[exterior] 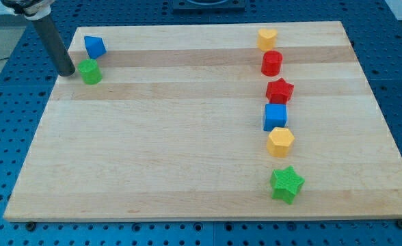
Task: Place blue triangle between yellow heart and red circle
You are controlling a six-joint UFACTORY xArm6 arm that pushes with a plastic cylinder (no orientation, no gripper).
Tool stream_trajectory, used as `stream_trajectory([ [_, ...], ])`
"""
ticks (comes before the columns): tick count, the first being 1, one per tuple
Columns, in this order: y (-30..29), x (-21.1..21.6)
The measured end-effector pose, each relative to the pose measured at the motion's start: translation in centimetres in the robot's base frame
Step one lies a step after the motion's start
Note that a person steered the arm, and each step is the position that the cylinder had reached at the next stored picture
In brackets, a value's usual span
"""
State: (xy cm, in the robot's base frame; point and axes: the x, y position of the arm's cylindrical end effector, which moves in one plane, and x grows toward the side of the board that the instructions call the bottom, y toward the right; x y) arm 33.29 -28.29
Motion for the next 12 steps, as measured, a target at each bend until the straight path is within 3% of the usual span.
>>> stream_trajectory([
  [5,-0.3,0.4],
  [6,0.4,-3.1],
  [8,11.8,-4.7],
  [12,1.0,-8.5],
])
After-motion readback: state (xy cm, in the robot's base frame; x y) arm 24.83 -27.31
